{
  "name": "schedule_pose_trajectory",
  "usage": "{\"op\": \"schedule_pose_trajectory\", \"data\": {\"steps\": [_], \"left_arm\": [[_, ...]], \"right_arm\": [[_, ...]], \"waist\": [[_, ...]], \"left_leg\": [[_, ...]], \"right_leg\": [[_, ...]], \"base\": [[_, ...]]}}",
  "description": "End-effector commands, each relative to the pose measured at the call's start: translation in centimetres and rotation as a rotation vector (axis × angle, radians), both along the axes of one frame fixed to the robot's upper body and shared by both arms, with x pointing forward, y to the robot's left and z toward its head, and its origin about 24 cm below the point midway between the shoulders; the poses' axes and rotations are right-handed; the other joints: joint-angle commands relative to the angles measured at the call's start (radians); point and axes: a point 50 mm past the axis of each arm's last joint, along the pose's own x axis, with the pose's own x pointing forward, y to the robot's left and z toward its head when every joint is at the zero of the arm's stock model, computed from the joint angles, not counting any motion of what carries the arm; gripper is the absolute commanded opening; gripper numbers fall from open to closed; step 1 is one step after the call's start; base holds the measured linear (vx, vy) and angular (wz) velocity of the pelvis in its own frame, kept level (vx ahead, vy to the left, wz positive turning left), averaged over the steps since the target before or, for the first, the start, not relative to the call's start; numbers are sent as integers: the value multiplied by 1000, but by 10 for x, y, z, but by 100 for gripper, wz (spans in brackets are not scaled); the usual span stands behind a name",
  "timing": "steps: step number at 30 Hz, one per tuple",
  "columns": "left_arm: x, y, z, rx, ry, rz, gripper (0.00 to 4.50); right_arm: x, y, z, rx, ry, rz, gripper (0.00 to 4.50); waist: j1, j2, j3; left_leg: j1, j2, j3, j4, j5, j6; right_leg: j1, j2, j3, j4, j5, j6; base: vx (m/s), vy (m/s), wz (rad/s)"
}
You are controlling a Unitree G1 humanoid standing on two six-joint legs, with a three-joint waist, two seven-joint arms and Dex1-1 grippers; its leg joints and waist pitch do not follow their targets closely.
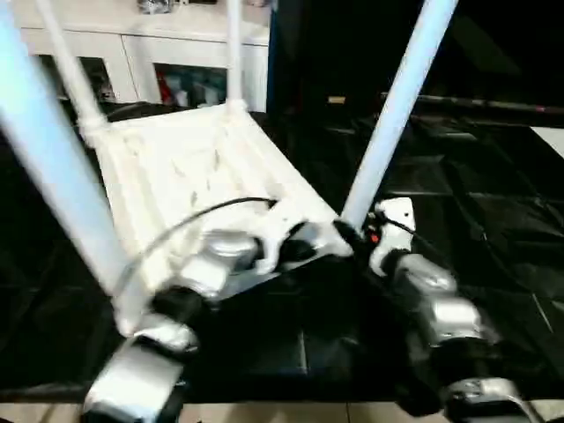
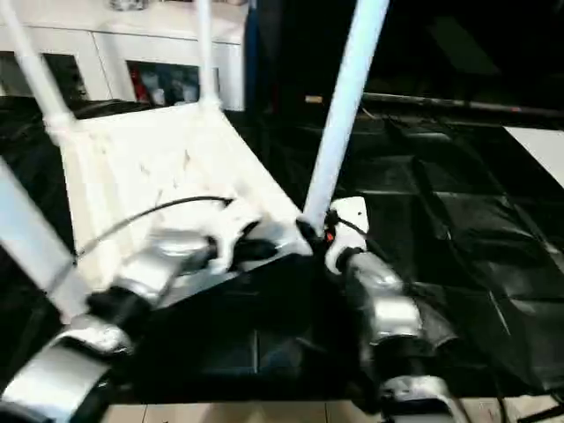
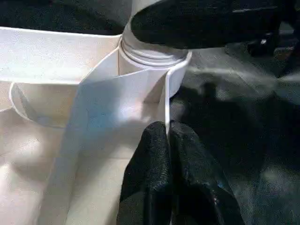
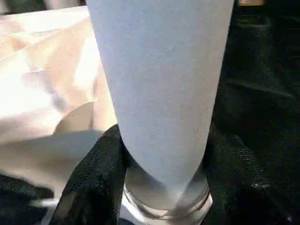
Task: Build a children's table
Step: Rotate leg to tighten
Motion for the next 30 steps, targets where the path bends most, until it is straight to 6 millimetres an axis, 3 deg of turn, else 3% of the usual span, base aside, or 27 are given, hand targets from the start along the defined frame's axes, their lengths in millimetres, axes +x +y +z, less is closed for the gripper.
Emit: {"op": "schedule_pose_trajectory", "data": {"steps": [1, 8, 10, 12, 15, 18, 22, 25, 28, 30], "left_arm": [[4, 10, -13, 73, -2, 146, 0], [2, 4, -13, 56, -11, 76, 0], [2, 6, -11, 45, -21, 63, 0], [3, 9, -10, 33, -29, 57, 0], [2, 14, -8, 27, -49, 20, 0], [2, 17, -6, 21, -72, 0, 0], [1, 21, 2, -29, -135, -31, 0], [-1, 22, 12, -116, -157, -48, 0], [-4, 24, 18, -161, -158, -54, 40], [-11, 29, 23, -175, -141, -91, 59]], "right_arm": [[-11, 6, -29, -7, 150, -68, 202], [-7, 19, -17, -39, 60, 9, 202], [-7, 19, -13, -15, 29, 33, 268], [-6, 15, -8, -4, -9, 41, 268], [-5, 5, -1, -1, -46, 50, 310], [-6, -4, 3, -7, -68, 92, 320], [-21, -23, 13, 6, -88, 271, 320], [-31, -32, 17, -1, -84, 377, 320], [-37, -34, 18, -1, -76, 435, 326], [-44, -32, 19, 10, -65, 499, 326]], "waist": [[-2, 4, -40], [1, 9, -39], [2, 8, -39], [4, 5, -40], [-2, 6, -40], [-1, 7, -39], [7, 6, -38], [9, 11, -40], [8, 15, -45], [10, 15, -49]], "left_leg": [[7, 37, -24, -75, -290, -15], [5, 36, -23, -76, -312, 0], [4, 36, -23, -75, -307, 5], [-1, 37, -23, -75, -297, 14], [-7, 36, -25, -77, -273, 20], [-4, 37, -22, -72, -268, 31], [-9, 38, -21, -68, -234, 66], [-9, 40, -19, -66, -204, 75], [-10, 42, -18, -59, -162, 88], [-12, 48, -18, -54, -99, 110]], "right_leg": [[26, -53, 37, -93, -305, -147], [29, -55, 38, -96, -292, -146], [30, -56, 38, -97, -298, -143], [33, -56, 38, -95, -279, -145], [38, -57, 36, -92, -269, -147], [35, -57, 38, -93, -271, -158], [44, -56, 37, -89, -228, -163], [42, -56, 36, -87, -204, -180], [42, -54, 34, -72, -98, -225], [49, -55, 34, -52, 50, -273]], "base": [[0, 0, 0], [0, 0, 0], [0, 0, 0], [0, 0, 0], [0, 0, 0], [0, 0, 0], [0, 0, 0], [0, 0, 0], [0, 0, 0], [0, 0, 0]]}}
